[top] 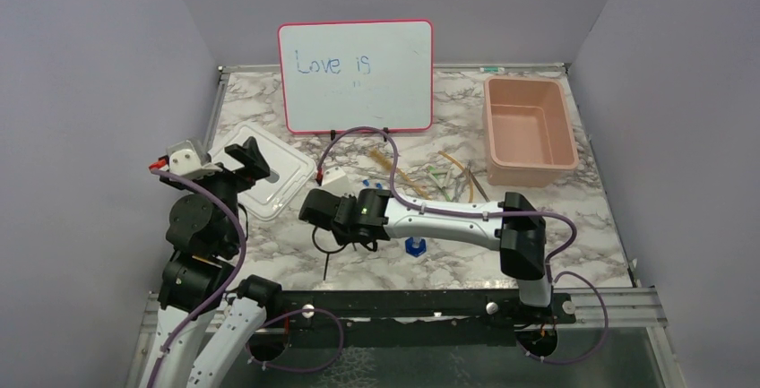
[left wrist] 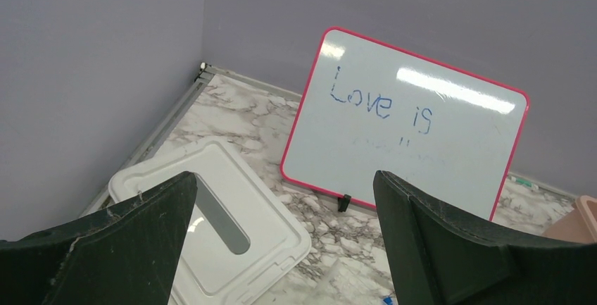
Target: Organize the chemistry lab equipment
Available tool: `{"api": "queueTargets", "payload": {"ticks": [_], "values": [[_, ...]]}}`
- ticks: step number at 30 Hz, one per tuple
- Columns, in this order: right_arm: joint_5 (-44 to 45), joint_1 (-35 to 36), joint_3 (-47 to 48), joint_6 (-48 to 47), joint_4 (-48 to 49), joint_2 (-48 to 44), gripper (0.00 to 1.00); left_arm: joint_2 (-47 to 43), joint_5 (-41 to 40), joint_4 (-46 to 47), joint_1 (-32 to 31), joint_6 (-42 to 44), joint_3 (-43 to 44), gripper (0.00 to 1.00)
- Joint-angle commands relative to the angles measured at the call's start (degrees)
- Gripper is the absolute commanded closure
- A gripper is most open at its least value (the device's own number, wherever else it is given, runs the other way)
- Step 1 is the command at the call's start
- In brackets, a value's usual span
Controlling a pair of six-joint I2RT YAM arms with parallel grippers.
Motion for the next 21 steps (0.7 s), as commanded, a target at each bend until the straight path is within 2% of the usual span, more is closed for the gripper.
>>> {"api": "queueTargets", "payload": {"ticks": [1, 9, 18, 21], "values": [[-0.1, 0.4, -0.4, -4.0, 5.7, -5.2, 0.99, -1.4, -2.4, -0.7, -0.6, 1.1, 0.3, 0.01], [2.6, -1.8, -2.0, -15.3, 13.6, -15.3, 0.99, -3.1, -2.3, -1.0, -1.1, 1.8, 2.5, 0.01], [5.4, -17.2, -1.7, -23.7, 16.0, -25.7, 0.99, -2.1, 5.8, -0.6, -1.3, 4.0, 3.4, 0.01], [6.1, -24.4, -0.9, -26.2, 16.1, -29.0, 0.99, -0.3, 11.6, -0.5, -1.3, 4.2, 3.0, 0.01]]}}
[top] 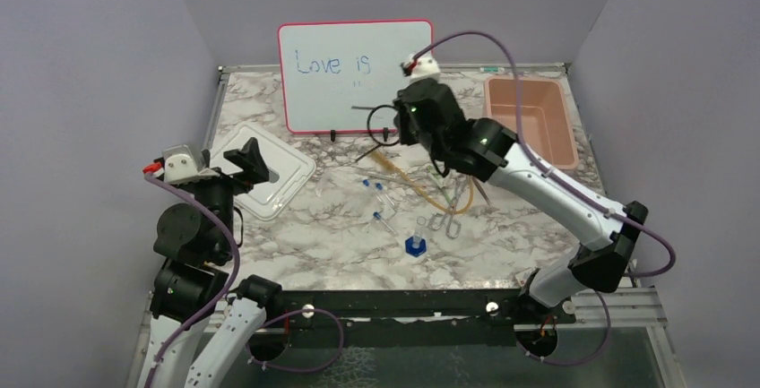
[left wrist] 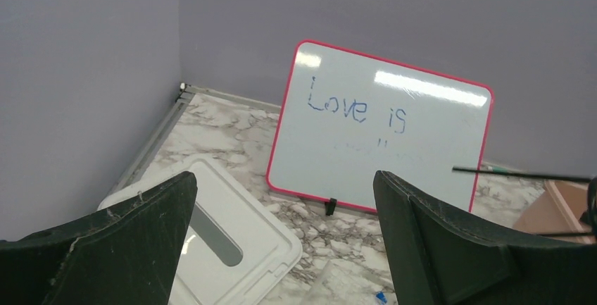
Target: Organize the chemistry lab equipment
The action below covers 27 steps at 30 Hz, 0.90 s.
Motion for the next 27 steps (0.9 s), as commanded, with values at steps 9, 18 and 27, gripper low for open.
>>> {"api": "queueTargets", "payload": {"ticks": [9, 18, 27], "values": [[7.4, -23.6, -0.8, -8.8, 4.1, -12.4, 0.99, 13.0, 29.3, 9.8, -0.4, -9.5, -4.5, 0.01], [-4.6, -50.2, -2.4, -7.1, 2.7, -9.5, 0.99, 19.3, 32.6, 16.0, -0.2, -13.5, -8.3, 0.01], [-6.7, -57.8, -7.3, -4.3, 1.5, -0.6, 1.00, 18.0, 30.3, 15.4, -0.2, -13.2, -9.4, 0.01]]}}
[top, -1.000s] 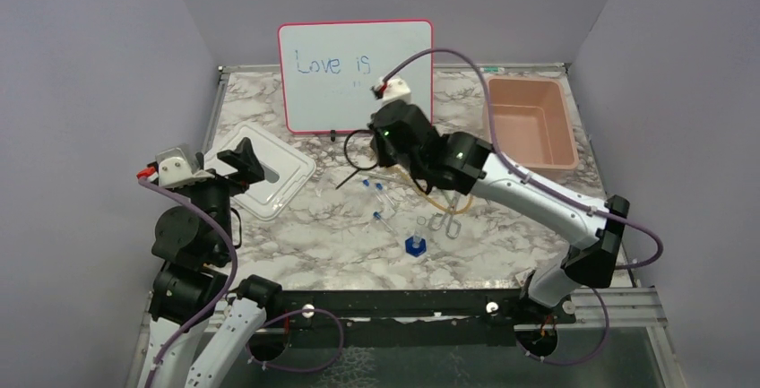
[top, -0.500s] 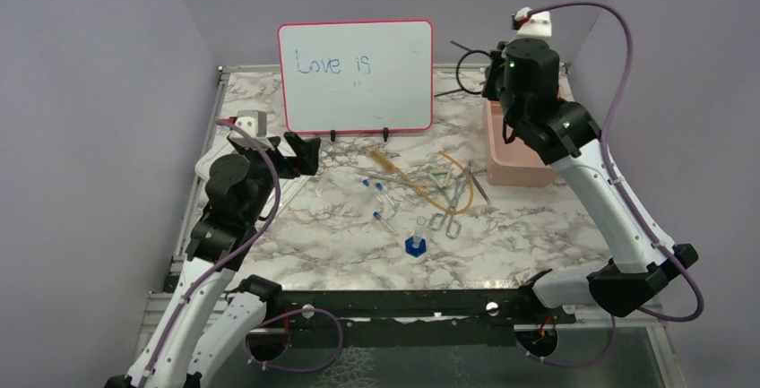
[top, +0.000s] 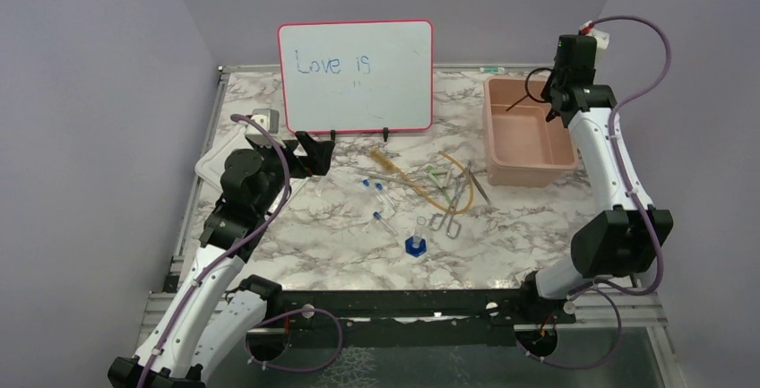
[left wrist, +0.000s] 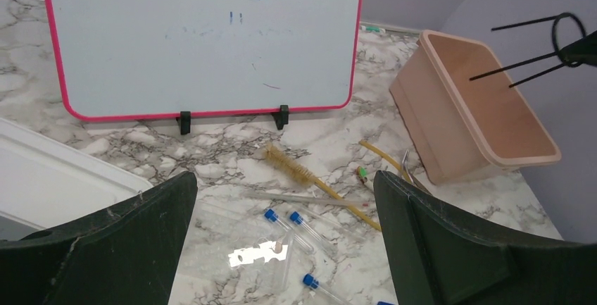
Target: Organize the chemistry lab equipment
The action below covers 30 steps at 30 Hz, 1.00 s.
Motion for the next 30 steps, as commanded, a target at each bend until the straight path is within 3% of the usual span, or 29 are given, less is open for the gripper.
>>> {"api": "queueTargets", "payload": {"ticks": [1, 15, 22, 30], "values": [[-4.9, -0.5, -2.3, 0.9, 0.3, 3.3, 1.00, -0.9, -0.2, 2.1, -0.1, -0.5, -0.4, 0.01], [-20.7, -3.9, 3.1, -21.1, 2.5, 18.2, 0.99, 4.0, 0.2, 1.8, -0.1, 2.1, 2.5, 0.01], [-27.4, -4.4, 4.2, -24.7, 4.1, 22.1, 0.99, 11.9, 0.1, 4.2, -0.2, 4.3, 9.4, 0.01], [-26.6, -4.4, 9.6, -24.2, 0.4, 29.7, 0.99, 18.5, -1.6, 6.4, -0.1, 4.5, 11.9, 0.01]]}}
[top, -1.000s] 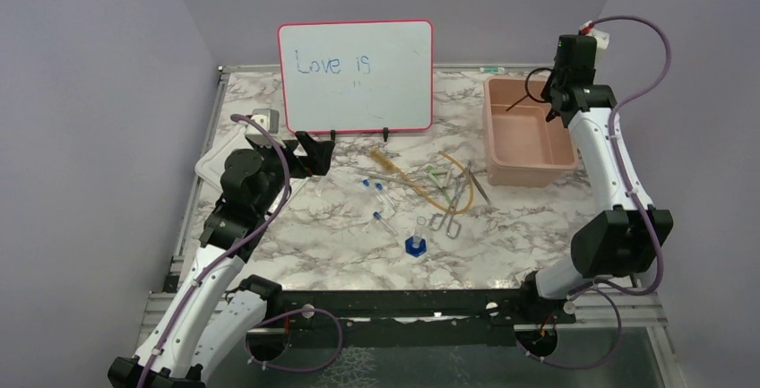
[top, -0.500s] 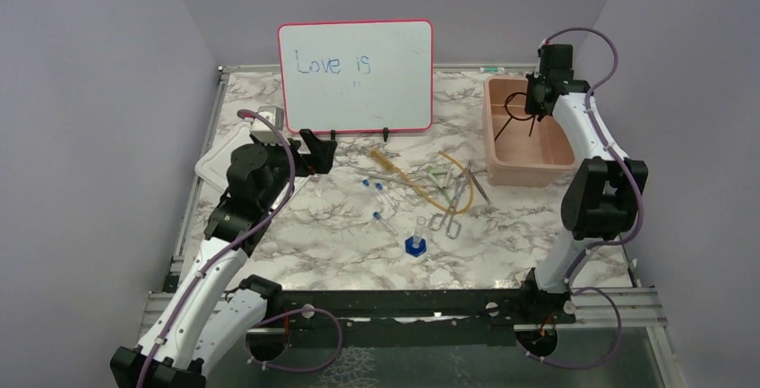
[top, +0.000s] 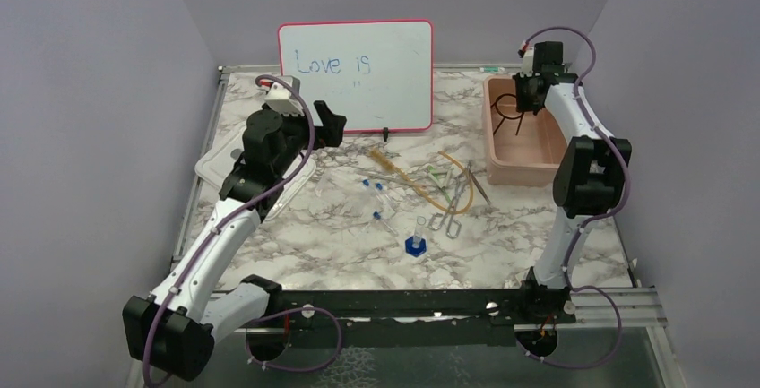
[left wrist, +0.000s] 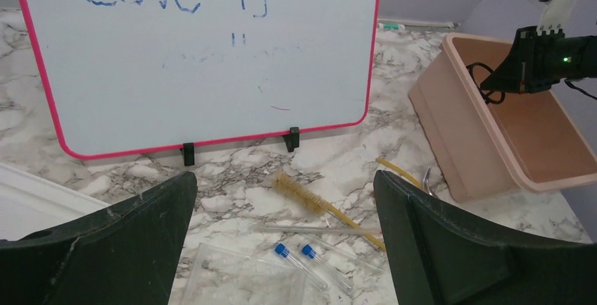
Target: Organize the chemistry lab equipment
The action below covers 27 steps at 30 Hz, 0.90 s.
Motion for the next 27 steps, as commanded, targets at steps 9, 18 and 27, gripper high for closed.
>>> {"api": "queueTargets", "payload": {"ticks": [9, 18, 27], "values": [[-1.6, -0.4, 2.1, 2.8, 1.3, 4.7, 0.75, 5.9, -1.5, 2.0, -0.1, 1.6, 3.7, 0.01], [-1.4, -0.4, 2.8, 7.3, -2.6, -5.6, 0.55, 3.9, -1.6, 1.2, -0.1, 1.6, 3.2, 0.01], [-2.2, 5.0, -7.5, 14.8, -4.4, -23.7, 0.51, 1.6, 17.9, 5.1, -0.4, 1.4, -0.4, 0.07]]}}
